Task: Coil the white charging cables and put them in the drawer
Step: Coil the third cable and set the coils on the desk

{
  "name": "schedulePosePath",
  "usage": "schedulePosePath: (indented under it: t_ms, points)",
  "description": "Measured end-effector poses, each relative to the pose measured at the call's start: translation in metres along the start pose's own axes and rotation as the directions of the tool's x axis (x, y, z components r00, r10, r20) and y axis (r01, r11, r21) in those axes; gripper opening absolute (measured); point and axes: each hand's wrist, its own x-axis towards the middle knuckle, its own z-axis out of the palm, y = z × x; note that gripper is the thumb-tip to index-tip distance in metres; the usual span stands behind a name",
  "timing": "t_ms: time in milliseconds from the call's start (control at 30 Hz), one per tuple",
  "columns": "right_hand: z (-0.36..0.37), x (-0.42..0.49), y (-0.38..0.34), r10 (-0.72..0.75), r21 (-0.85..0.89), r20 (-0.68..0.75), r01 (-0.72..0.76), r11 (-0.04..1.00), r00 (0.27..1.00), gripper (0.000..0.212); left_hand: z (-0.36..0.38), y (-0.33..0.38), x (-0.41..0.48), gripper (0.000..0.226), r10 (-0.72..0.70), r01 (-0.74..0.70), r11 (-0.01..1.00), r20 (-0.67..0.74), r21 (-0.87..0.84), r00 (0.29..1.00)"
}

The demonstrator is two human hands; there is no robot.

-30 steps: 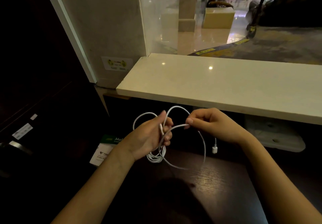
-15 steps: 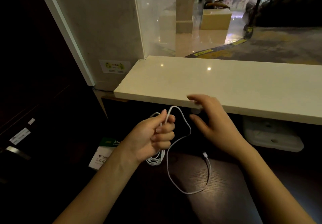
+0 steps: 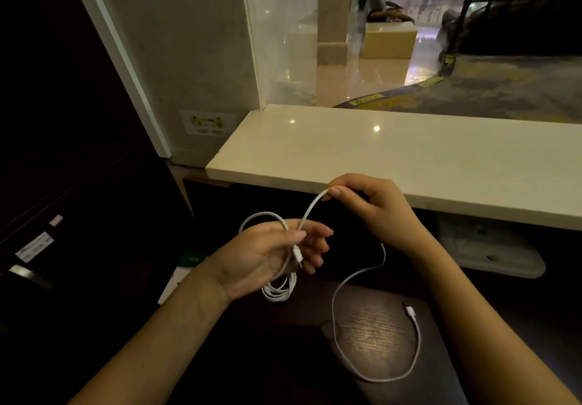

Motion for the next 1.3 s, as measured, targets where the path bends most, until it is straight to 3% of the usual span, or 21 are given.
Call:
schedulePosePath:
  t_ms: [133, 233, 367, 533, 667, 733, 800, 867, 933, 1000, 1100, 1200, 1300]
  points:
    - [-0.009, -0.008, 0.002, 0.078, 0.121, -0.028, -0.074, 0.99, 0.997, 0.018, 0.007, 0.001, 0.006, 0.038, 0.189, -0.221, 0.948, -0.157, -0.227, 0.969]
    - [-0.012, -0.015, 0.003, 0.115, 0.095, -0.032, -0.111, 0.989, 0.993, 0.018, 0.012, 0.003, 0.007, 0.038, 0.163, -0.237, 0.916, -0.238, -0.323, 0.957]
    - [-0.027, -0.02, 0.002, 0.14, 0.101, -0.056, -0.134, 0.986, 0.989, 0.018, 0.002, 0.008, 0.006, 0.033, 0.115, -0.186, 0.974, -0.422, -0.132, 0.899]
    - [-0.026, -0.014, -0.017, 0.043, 0.03, 0.153, -0.048, 0.998, 0.987, 0.021, 0.005, 0.011, 0.011, 0.031, 0.032, 0.012, 0.992, -0.351, 0.124, 0.936]
    - [-0.024, -0.006, -0.024, 0.057, -0.128, 0.256, -0.025, 0.991, 0.965, 0.016, -0.001, 0.012, 0.028, 0.029, 0.097, 0.125, 0.936, -0.584, 0.329, 0.806]
    - [-0.025, -0.007, -0.025, 0.069, -0.143, 0.289, -0.028, 0.989, 0.955, 0.015, -0.011, 0.012, 0.031, 0.03, 0.179, 0.188, 0.859, -0.622, 0.477, 0.762]
    - [-0.026, -0.007, -0.029, 0.054, -0.076, 0.292, -0.033, 0.997, 0.955, 0.015, -0.011, 0.008, 0.029, 0.034, 0.301, 0.152, 0.758, -0.547, 0.634, 0.781]
    - [-0.024, -0.004, -0.035, 0.032, -0.001, 0.298, -0.033, 0.999, 0.954, 0.015, -0.006, 0.003, 0.028, 0.035, 0.373, 0.009, 0.729, -0.41, 0.684, 0.832]
    - [-0.021, 0.001, -0.037, 0.011, 0.048, 0.292, -0.026, 0.999, 0.956, 0.016, -0.004, -0.001, 0.025, 0.027, 0.345, -0.153, 0.829, -0.276, 0.537, 0.897]
    - [-0.02, 0.008, -0.033, 0.016, 0.066, 0.227, -0.032, 0.997, 0.974, 0.016, -0.006, -0.004, 0.022, 0.018, 0.281, -0.223, 0.926, -0.159, 0.305, 0.947]
    - [-0.019, 0.018, -0.021, 0.051, 0.008, 0.078, -0.051, 0.999, 0.996, 0.018, -0.012, -0.006, 0.018, 0.027, 0.196, -0.195, 0.98, -0.025, 0.042, 0.98]
    - [-0.016, 0.022, -0.013, 0.06, 0.023, 0.019, -0.06, 0.998, 0.998, 0.016, -0.017, -0.003, 0.013, 0.03, 0.086, -0.087, 0.996, 0.113, 0.007, 0.99]
    - [-0.012, 0.025, -0.012, 0.069, 0.096, 0.012, -0.07, 0.993, 0.998, 0.012, -0.014, 0.0, 0.011, 0.025, 0.059, -0.029, 0.995, 0.325, -0.097, 0.944]
